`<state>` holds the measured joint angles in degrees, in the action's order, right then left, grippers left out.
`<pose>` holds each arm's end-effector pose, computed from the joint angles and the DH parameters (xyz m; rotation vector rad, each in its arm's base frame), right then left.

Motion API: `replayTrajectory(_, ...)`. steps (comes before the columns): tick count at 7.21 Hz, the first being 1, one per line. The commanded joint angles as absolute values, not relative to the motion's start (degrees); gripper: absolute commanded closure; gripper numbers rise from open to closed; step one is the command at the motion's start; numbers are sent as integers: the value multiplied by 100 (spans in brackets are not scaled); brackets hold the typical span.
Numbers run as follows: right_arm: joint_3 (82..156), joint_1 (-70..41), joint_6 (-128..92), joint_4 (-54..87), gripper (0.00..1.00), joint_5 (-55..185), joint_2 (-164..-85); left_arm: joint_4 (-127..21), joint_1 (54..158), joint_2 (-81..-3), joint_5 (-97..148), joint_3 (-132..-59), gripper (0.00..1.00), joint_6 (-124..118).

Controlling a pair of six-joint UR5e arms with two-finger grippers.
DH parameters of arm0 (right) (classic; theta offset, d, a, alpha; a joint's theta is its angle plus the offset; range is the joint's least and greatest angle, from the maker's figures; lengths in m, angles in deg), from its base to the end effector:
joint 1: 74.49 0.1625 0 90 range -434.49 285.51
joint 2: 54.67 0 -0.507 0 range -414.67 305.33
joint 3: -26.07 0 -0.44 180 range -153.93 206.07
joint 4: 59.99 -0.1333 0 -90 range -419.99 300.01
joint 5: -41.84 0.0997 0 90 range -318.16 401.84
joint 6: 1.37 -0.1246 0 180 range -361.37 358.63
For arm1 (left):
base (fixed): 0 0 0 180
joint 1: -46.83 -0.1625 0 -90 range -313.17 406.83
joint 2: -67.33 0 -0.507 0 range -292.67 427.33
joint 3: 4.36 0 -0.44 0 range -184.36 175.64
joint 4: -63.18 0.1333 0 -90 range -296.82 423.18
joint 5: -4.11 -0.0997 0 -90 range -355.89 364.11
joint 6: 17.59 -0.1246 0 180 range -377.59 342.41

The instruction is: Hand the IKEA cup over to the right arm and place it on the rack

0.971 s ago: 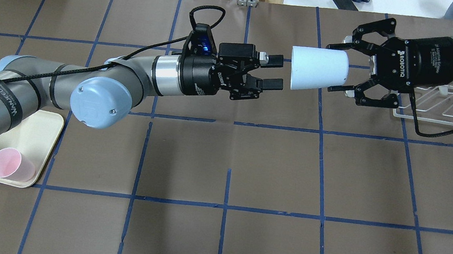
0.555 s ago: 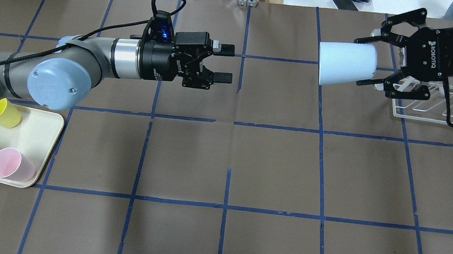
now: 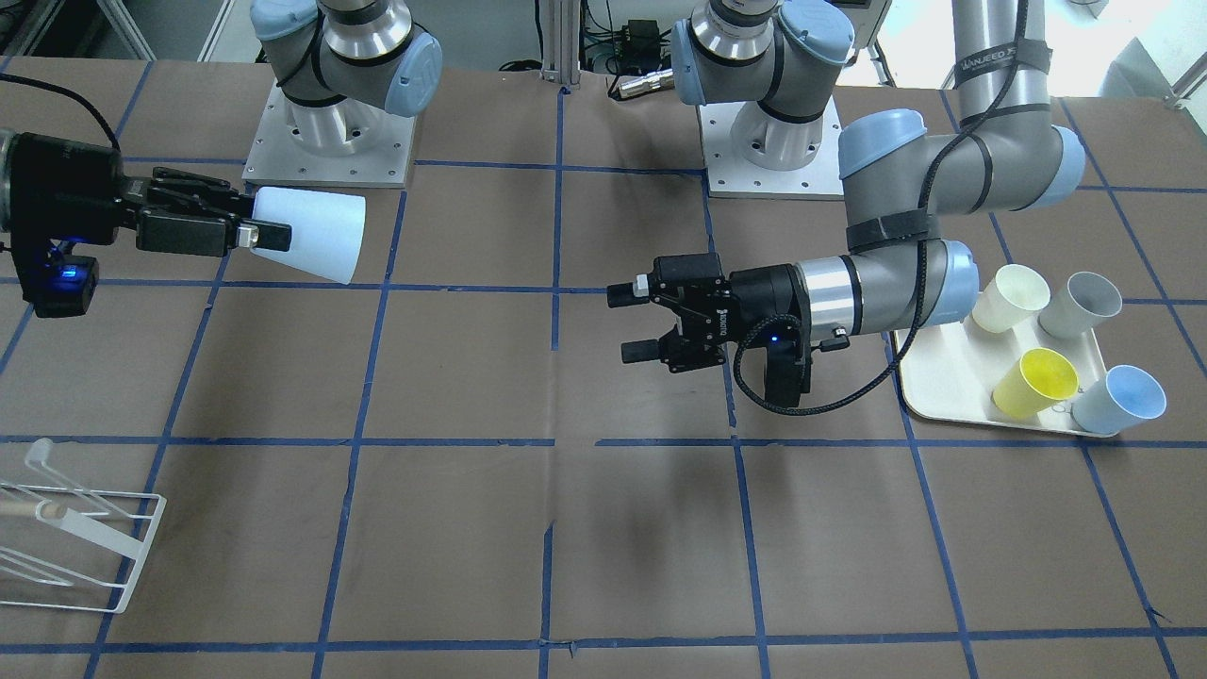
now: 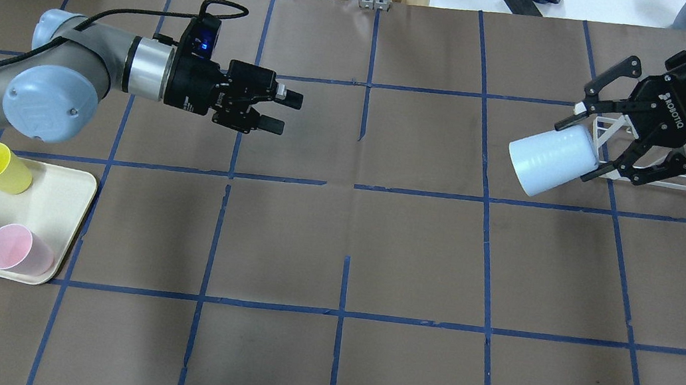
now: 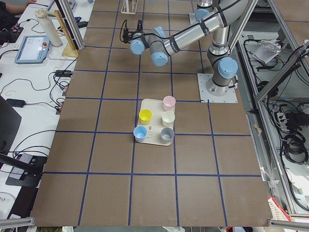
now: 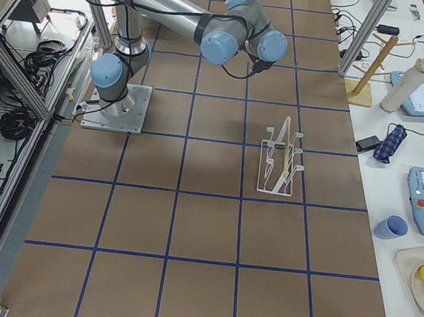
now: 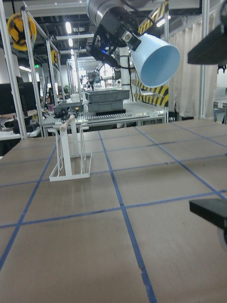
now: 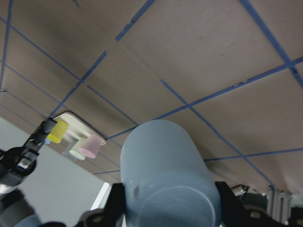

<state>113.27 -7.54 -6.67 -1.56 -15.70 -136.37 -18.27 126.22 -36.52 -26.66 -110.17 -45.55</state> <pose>-0.0223 -0.5636 0.4780 0.8168 2.2751 0.6889 -0.1306 -0.6082 0.3416 -0.0949 -2.0662 0.0244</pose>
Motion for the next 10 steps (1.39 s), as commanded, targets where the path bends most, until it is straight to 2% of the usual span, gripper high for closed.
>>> replayTrajectory(1, 11335, -691, -734, 1157, 49, -2808, -13685, -1821, 12664, -3411, -4537, -10423, 0, -4009)
replayTrajectory(5, 11265, -726, 238, 3218, 47, -4197, -13413, -2110, 12725, -2444, -7845, -9974, 0, -3380)
replayTrajectory(8, 11264, -752, 1354, 4282, 47, -4867, -13114, -3136, 13382, -2433, -8711, -8974, 0, -2045)
replayTrajectory(10, 11264, -761, 1366, 4450, 47, -4878, -12913, -3184, 13822, -2399, -8695, -9013, 0, -1321)
